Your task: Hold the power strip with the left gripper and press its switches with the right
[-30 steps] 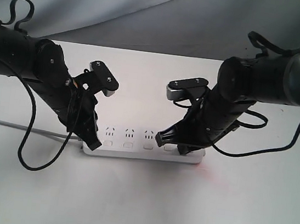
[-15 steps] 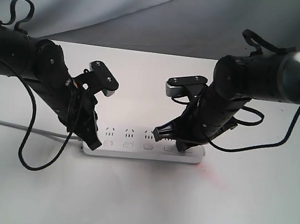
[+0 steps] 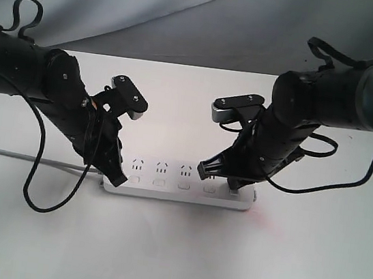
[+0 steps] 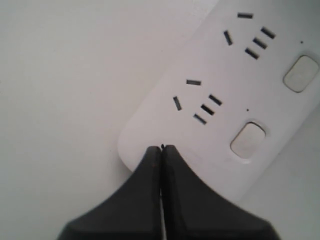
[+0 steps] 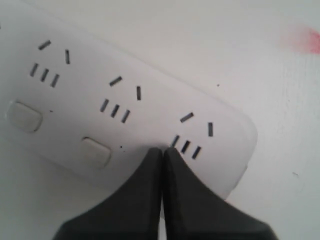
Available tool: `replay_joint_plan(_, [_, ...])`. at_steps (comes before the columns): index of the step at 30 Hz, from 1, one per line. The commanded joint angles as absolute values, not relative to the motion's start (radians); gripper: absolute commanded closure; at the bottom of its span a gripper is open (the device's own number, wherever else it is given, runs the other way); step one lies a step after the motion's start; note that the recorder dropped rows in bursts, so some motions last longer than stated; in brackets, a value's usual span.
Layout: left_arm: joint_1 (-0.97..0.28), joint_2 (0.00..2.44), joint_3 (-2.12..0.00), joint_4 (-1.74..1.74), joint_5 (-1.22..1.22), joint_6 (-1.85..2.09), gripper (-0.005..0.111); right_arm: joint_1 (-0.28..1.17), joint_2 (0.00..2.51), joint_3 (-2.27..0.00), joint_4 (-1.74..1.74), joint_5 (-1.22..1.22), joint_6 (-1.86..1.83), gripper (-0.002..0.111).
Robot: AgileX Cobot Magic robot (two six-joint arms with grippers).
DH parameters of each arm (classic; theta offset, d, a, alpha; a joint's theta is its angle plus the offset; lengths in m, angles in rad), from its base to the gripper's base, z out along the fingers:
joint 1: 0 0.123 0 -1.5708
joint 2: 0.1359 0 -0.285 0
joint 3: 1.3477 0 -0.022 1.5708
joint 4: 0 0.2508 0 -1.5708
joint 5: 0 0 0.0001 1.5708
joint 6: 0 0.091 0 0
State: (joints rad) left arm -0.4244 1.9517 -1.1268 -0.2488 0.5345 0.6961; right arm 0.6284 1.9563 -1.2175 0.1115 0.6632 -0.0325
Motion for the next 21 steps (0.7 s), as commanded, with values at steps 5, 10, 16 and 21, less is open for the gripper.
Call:
replay_joint_plan(5, [-0.43, 1.97, -1.123, -0.238, 0.556, 0.688, 0.107, 0.629, 1.928, -1.212, 0.091, 0.716, -0.036, 0.108])
replay_joint_plan(10, [-0.43, 1.97, -1.123, -0.238, 0.556, 0.688, 0.107, 0.629, 1.928, -1.206, 0.091, 0.722, -0.036, 0.108])
replay_joint_plan(16, [-0.43, 1.97, -1.123, -0.238, 0.556, 0.688, 0.107, 0.629, 1.928, -1.206, 0.087, 0.679, -0.036, 0.108])
replay_joint_plan(21, [-0.43, 1.97, -1.123, -0.238, 0.556, 0.688, 0.107, 0.629, 1.928, -1.206, 0.085, 0.66, -0.036, 0.108])
